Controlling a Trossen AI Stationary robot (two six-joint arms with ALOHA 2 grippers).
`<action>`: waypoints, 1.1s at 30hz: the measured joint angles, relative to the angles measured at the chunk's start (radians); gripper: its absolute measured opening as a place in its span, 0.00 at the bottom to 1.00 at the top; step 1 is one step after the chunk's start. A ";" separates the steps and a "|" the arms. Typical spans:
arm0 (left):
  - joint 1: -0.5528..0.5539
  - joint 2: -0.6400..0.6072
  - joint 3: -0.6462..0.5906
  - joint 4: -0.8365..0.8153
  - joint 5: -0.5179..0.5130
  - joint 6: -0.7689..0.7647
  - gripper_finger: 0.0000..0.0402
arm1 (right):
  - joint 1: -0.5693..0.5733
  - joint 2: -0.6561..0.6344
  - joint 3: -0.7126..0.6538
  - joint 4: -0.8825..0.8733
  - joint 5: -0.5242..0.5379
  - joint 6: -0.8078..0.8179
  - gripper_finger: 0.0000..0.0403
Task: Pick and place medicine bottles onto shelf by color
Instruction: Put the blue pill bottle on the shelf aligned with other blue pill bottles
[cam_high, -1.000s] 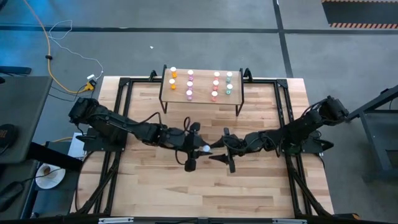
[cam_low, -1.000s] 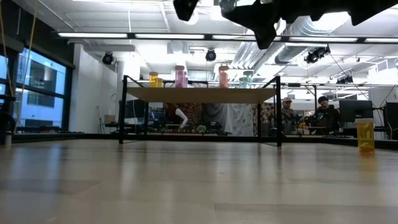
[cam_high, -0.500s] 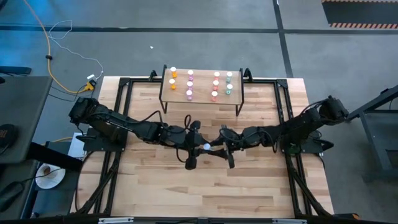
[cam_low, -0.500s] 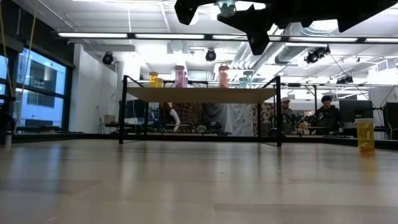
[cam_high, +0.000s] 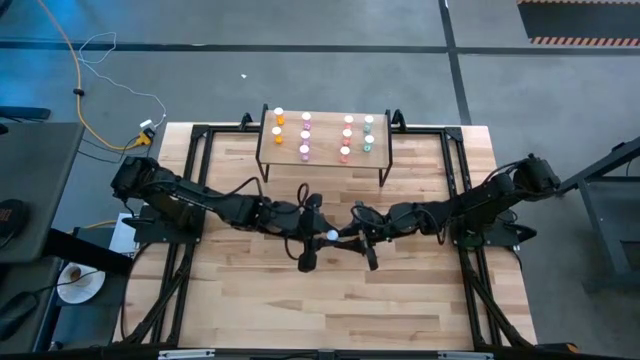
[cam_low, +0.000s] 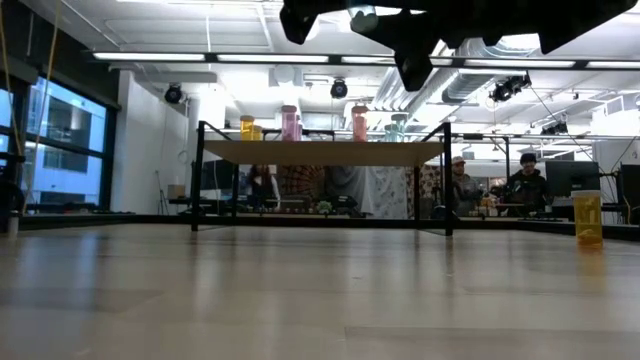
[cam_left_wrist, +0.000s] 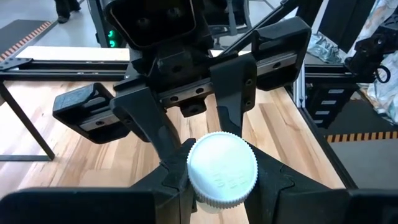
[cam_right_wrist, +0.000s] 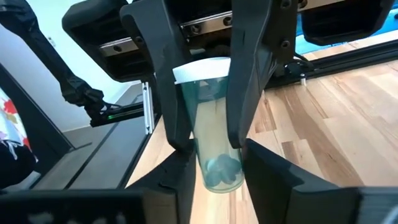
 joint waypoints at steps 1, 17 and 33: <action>0.002 0.000 0.000 -0.001 0.003 -0.002 0.23 | 0.000 0.000 0.000 -0.003 -0.002 -0.002 0.28; 0.025 0.000 -0.001 -0.004 0.013 -0.051 0.24 | -0.016 -0.001 0.000 -0.015 -0.023 -0.005 0.22; 0.026 0.000 -0.001 0.005 -0.036 -0.015 0.45 | -0.021 -0.001 0.001 -0.034 0.030 -0.007 0.22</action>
